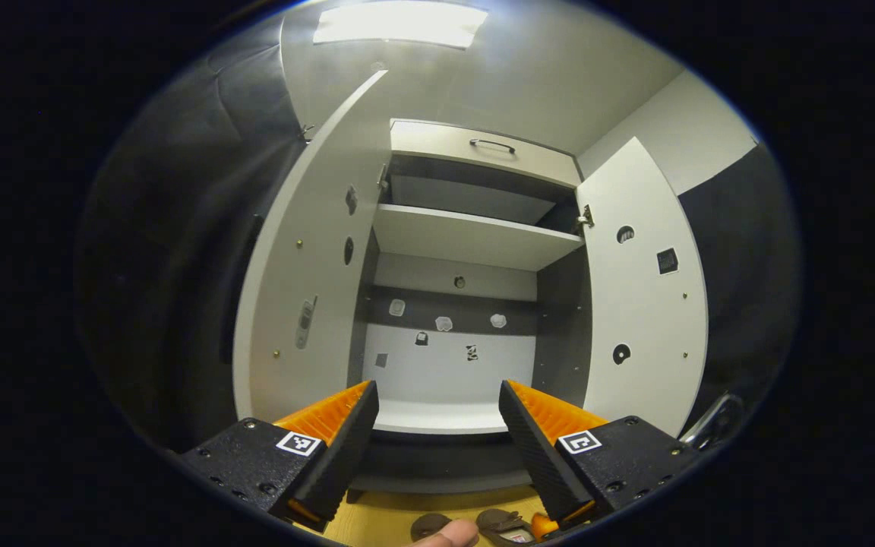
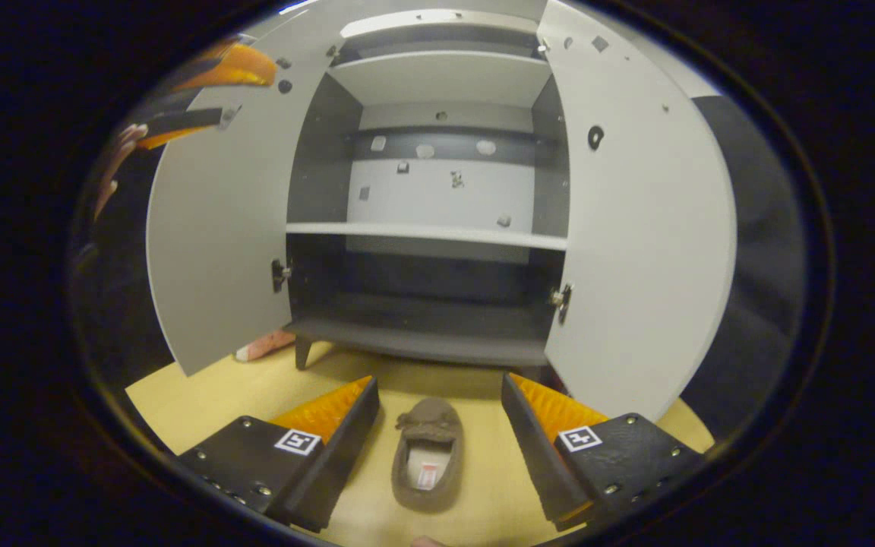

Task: Grab one shoe with the right hand and put it into the shoe cabinet, grab the other shoe with the left hand and put it into the shoe cabinet; then close the right door with the right hand and the left door with the left hand.

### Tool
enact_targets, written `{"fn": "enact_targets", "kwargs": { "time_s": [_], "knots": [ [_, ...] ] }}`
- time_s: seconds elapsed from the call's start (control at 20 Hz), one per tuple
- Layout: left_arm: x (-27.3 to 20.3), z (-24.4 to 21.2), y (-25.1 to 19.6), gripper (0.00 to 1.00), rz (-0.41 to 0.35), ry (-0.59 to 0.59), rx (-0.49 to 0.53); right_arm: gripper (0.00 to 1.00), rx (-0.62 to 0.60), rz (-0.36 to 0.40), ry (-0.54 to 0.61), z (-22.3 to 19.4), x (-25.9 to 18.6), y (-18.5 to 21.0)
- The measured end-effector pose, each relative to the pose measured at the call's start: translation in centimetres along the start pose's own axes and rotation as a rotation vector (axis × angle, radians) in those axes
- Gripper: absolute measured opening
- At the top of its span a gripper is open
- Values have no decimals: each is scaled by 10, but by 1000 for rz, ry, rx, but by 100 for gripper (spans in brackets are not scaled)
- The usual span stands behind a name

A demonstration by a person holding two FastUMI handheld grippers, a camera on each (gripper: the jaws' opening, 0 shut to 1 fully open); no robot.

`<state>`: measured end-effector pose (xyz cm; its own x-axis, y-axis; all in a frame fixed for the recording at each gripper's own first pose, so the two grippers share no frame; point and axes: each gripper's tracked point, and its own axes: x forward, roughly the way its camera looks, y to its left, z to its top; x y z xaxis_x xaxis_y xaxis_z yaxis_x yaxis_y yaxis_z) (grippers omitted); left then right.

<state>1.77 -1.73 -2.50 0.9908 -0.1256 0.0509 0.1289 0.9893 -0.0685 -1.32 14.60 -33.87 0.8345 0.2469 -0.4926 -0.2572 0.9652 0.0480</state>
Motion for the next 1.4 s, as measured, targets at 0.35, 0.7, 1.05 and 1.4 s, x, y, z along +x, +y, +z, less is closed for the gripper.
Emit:
{"fn": "enact_targets", "kwargs": {
  "time_s": [0.35, 0.7, 1.05, 1.4],
  "knots": [
    [24, -22, -19, 97, -75, 15, -36, 98, 15, 46, 226, -102, 39, 34],
    [40, -47, -27, 98, -128, 58, -25, 72, 48, 58, 325, -130, 77, 47],
    [47, -52, -31, 97, -145, 58, 14, 31, 71, -13, 338, -137, 100, 27],
    [57, -55, -11, 97, -122, 69, 7, 8, 70, 95, 250, -112, 92, 33]
  ]
}}
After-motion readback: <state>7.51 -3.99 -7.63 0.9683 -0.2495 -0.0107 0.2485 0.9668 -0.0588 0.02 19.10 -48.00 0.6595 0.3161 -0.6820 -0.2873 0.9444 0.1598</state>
